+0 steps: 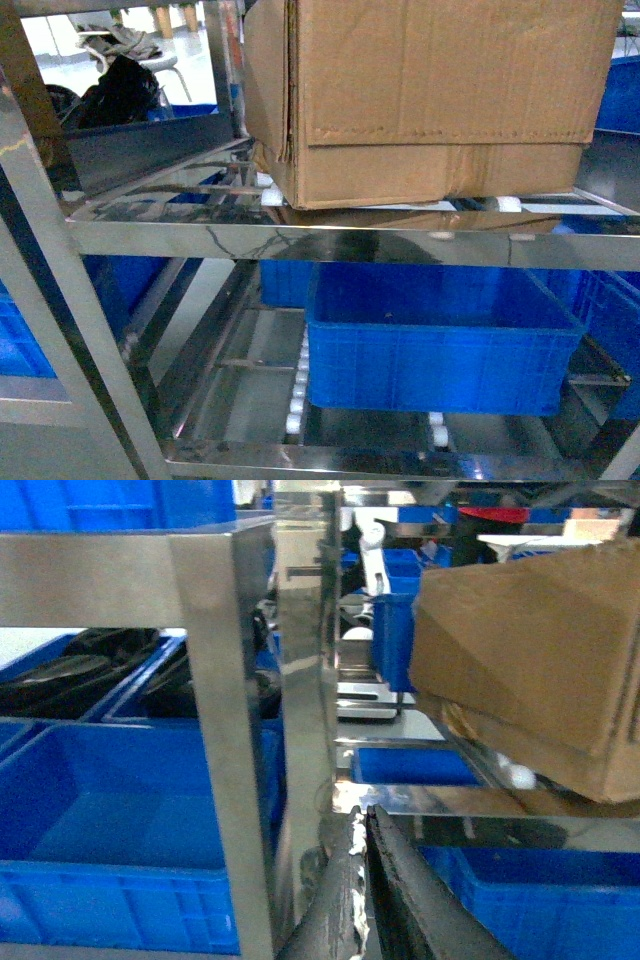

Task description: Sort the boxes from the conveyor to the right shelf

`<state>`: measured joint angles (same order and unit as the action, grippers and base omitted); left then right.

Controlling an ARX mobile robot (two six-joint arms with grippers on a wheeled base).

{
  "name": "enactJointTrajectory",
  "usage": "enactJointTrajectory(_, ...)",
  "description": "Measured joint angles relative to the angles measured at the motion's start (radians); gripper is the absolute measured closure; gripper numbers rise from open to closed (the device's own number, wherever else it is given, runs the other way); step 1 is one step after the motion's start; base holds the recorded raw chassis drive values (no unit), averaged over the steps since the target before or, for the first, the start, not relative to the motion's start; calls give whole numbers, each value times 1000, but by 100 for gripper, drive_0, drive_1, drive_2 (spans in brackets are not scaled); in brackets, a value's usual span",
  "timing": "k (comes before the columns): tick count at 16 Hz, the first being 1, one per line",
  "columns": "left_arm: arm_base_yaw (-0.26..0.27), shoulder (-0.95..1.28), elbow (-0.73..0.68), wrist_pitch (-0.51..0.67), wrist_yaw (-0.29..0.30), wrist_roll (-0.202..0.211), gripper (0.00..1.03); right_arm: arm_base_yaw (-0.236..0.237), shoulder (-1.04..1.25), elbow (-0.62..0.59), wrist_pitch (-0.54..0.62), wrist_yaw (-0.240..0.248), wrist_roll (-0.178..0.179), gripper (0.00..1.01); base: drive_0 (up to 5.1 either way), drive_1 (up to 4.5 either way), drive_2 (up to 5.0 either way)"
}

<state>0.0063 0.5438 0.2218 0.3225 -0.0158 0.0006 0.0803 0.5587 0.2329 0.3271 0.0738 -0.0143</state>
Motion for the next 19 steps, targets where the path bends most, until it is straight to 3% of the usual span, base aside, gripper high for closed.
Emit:
enactJointTrajectory(1, -8, -31, -32, 0, 17, 0, 101, -73, -30, -34, 0, -67, 0, 99, 0, 0, 0)
enactJointTrajectory(2, -9, -57, -57, -1, 16, 0, 101, -87, -58, -63, -1, -61, 1, 99, 0, 0, 0)
enactJointTrajectory(7, -9, -195, -147, -50, 16, 0, 101, -80, -197, -157, -45, -74, 0, 99, 0, 0, 0)
enactJointTrajectory(16, -9, -383, -207, -164, 16, 0, 101, -80, -387, -219, -154, -74, 0, 99, 0, 0, 0)
enactJointTrajectory(17, -9, -498, -206, -332, 18, 0, 101, -80, -470, -217, -285, -74, 1, 99, 0, 0, 0)
enactJointTrajectory(19, -9, -533, -206, -333, 19, 0, 101, -80, -554, -217, -327, -73, 1, 99, 0, 0, 0)
